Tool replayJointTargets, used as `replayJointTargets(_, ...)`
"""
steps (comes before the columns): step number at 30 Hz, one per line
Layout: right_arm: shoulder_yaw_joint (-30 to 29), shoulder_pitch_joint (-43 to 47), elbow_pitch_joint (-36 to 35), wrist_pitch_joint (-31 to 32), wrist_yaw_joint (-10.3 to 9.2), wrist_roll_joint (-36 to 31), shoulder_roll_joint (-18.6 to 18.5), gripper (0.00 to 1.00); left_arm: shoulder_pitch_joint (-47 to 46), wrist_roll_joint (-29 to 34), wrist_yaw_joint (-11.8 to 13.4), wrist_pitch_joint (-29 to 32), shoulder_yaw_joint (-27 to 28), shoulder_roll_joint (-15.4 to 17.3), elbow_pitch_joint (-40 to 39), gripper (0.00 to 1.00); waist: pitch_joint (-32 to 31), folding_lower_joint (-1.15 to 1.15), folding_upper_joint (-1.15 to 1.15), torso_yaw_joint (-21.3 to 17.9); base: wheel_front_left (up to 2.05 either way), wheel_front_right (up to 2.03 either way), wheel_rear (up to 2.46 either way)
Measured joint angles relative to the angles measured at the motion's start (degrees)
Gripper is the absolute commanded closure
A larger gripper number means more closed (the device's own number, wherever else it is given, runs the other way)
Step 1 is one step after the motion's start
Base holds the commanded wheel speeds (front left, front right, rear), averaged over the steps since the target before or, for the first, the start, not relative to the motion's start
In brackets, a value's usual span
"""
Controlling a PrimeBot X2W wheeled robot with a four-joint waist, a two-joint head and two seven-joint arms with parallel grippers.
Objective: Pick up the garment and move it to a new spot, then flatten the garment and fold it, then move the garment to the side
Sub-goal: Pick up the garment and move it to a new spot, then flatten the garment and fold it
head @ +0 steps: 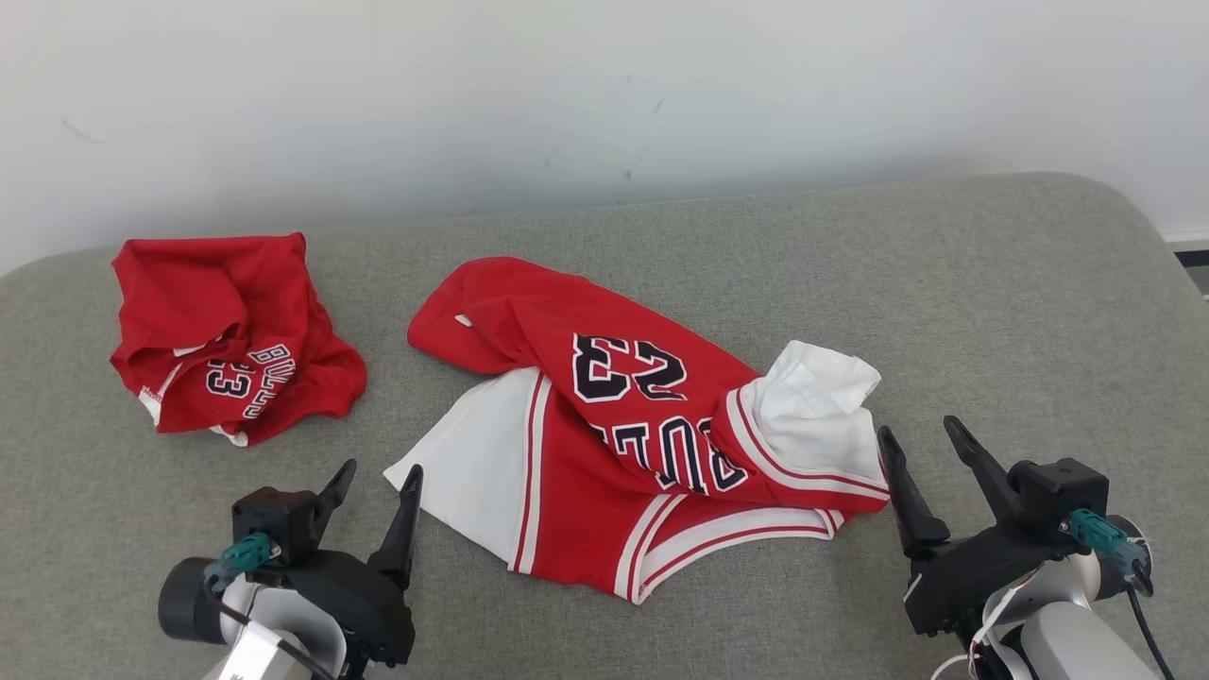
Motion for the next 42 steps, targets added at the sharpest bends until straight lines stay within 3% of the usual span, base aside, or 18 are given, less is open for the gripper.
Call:
replayJointTargets(15,0.74,0.03,-0.23,2.11,-0.21,0.01,-0.60,0.00,2.30,5.08,0.00,0.00,5.66,-4.24,0.99,0.00,1.11,0.00,0.00,0.80,0.00,0.00,0.00)
replayJointTargets(17,1.32,0.04,-0.47,2.44,0.86,0.74,-0.54,0.00,2.30,6.42,0.00,0.00,6.75,-4.72,0.74,0.00,1.19,0.00,0.00,1.24,0.00,0.00,0.00)
replayJointTargets(20,3.74,0.60,-1.81,4.20,5.22,3.21,0.03,0.00,2.35,7.56,0.00,0.00,8.16,-4.97,0.44,0.00,1.27,0.00,0.00,2.05,0.00,0.00,0.00)
replayJointTargets(22,4.94,1.90,-2.70,4.70,6.38,4.23,0.99,0.00,2.43,8.26,0.00,0.00,8.80,-5.26,-0.08,0.00,1.30,0.00,0.00,2.70,0.00,0.00,0.00)
replayJointTargets(33,11.44,1.95,-3.43,10.34,7.14,3.87,2.53,0.00,4.64,12.78,0.00,-0.08,13.25,-6.73,-2.34,0.00,1.40,0.00,0.00,6.52,0.00,0.00,0.00)
replayJointTargets(42,15.34,-1.19,4.04,16.30,7.66,4.01,4.85,0.00,4.85,15.53,0.00,-0.08,14.94,-8.36,-4.36,0.00,1.72,0.00,0.00,9.81,0.00,0.00,0.00)
